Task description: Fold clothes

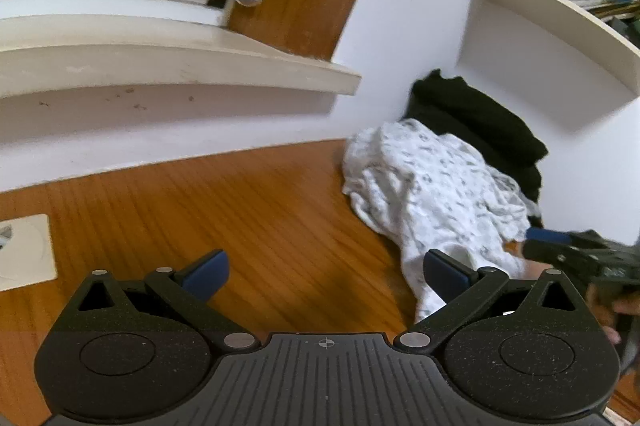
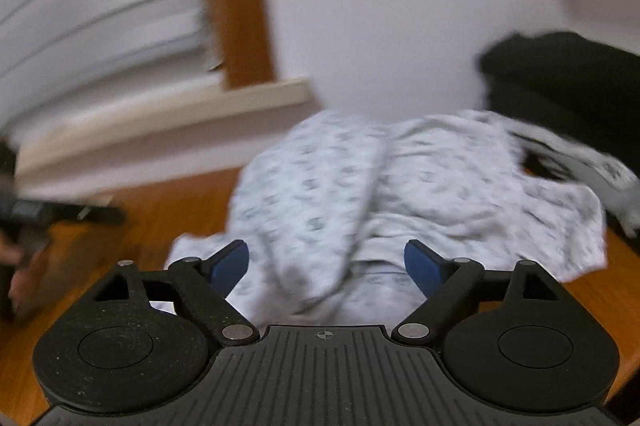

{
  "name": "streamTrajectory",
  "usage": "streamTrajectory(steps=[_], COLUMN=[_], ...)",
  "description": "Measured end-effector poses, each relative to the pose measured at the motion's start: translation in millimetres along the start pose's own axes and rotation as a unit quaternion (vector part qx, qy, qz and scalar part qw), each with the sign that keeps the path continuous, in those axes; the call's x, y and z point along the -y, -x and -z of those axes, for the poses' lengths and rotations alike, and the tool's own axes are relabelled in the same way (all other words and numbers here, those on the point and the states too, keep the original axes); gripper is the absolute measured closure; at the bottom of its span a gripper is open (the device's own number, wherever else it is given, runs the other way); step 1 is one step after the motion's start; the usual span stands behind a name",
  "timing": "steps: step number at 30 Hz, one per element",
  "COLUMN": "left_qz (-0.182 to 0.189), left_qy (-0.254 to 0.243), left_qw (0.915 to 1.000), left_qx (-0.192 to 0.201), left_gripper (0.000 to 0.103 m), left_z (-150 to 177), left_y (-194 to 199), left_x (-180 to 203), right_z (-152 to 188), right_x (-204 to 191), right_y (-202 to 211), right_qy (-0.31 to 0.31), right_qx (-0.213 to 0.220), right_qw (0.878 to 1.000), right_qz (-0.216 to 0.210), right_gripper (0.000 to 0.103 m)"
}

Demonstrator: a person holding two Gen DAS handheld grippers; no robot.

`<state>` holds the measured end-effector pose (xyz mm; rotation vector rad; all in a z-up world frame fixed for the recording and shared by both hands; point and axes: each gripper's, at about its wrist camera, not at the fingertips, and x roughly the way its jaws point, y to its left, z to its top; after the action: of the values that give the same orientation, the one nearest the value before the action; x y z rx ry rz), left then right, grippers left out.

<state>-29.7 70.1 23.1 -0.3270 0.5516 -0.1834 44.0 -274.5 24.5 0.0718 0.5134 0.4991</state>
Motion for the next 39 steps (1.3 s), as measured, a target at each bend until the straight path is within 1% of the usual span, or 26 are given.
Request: streamTrajectory(steps=[2, 5, 9, 11, 13, 15, 18, 23, 26, 28, 29, 30, 31, 32, 33, 34, 36, 39], left_qz=[0.004, 0.007, 0.015, 0.019, 0.014, 0.007, 0.003, 0.001, 0.001, -0.001, -0.002, -0.002, -0.002, -0.003, -0.003, -0.002, -0.001, -0.001], left_qy=[-0.001, 0.002, 0.012, 0.016, 0.017, 0.015, 0.014, 0.019, 0.022, 0.024, 0.023, 0.023, 0.022, 0.022, 0.021, 0.022, 0.023, 0.023], left_qw=[1.0000, 0.9999, 0.9997, 0.9996, 0.9997, 0.9998, 0.9999, 0.9998, 0.9997, 0.9997, 0.9997, 0.9997, 0.9997, 0.9997, 0.9997, 0.9997, 0.9997, 0.9997], left_qx=[-0.004, -0.009, -0.014, -0.016, -0.012, -0.010, -0.007, -0.004, -0.005, -0.007, -0.008, -0.008, -0.008, -0.009, -0.009, -0.008, -0.007, -0.004], left_gripper=[0.000, 0.000, 0.000, 0.000, 0.000, 0.000, 0.000, 0.000, 0.000, 0.000, 0.000, 0.000, 0.000, 0.000, 0.000, 0.000, 0.000, 0.000], left_z=[0.5, 0.6, 0.8, 1.0, 1.7, 2.2, 2.6, 2.2, 1.9, 2.2, 2.3, 2.2, 2.1, 2.0, 1.9, 1.8, 1.8, 1.8], left_y=[-1.0, -2.3, -3.4, -3.6, -3.0, -2.8, -2.0, 0.0, 0.2, -0.3, -0.6, -0.6, -0.5, -0.5, -0.4, -0.1, 0.6, 1.3], left_x=[1.5, 1.6, -1.9, -3.6, -5.1, -5.6, -5.6, -7.4, -9.1, -9.7, -9.8, -9.6, -9.4, -9.2, -9.0, -9.0, -9.0, -9.2], right_z=[5.5, 12.4, 18.3, 18.2, 15.7, 11.5, 7.5, 4.6, 10.3, 15.2, 18.3, 19.3, 18.7, 18.2, 17.6, 15.2, 7.7, -8.1], right_x=[10.2, 16.9, 19.6, 15.0, 5.1, -12.6, -38.6, -65.9, -76.1, -82.5, -85.6, -86.7, -86.2, -85.7, -85.2, -82.3, -72.2, -49.3], right_y=[-4.4, -9.8, -14.2, -12.2, -12.2, -11.4, -13.3, -29.7, -40.7, -46.8, -49.6, -50.2, -49.1, -48.1, -47.0, -43.8, -32.6, -4.5], right_qy=[-0.037, -0.067, -0.087, -0.076, -0.054, -0.008, 0.058, 0.095, 0.114, 0.129, 0.138, 0.144, 0.147, 0.151, 0.155, 0.154, 0.149, 0.135], right_qx=[0.001, 0.016, 0.024, 0.031, 0.034, 0.032, 0.020, -0.023, -0.046, -0.065, -0.074, -0.079, -0.080, -0.082, -0.083, -0.082, -0.073, -0.033], right_qw=[0.999, 0.997, 0.996, 0.996, 0.998, 0.999, 0.998, 0.995, 0.991, 0.988, 0.987, 0.986, 0.985, 0.985, 0.984, 0.985, 0.986, 0.990], right_qz=[0.008, 0.028, 0.021, 0.019, 0.016, 0.018, 0.002, -0.031, -0.050, -0.051, -0.046, -0.040, -0.033, -0.026, -0.019, -0.013, 0.002, 0.036], right_gripper=[0.016, 0.013, 0.012, 0.012, 0.012, 0.012, 0.012, 0.012, 0.012, 0.012, 0.014, 0.017, 0.027, 0.047, 0.059, 0.077, 0.081, 0.083])
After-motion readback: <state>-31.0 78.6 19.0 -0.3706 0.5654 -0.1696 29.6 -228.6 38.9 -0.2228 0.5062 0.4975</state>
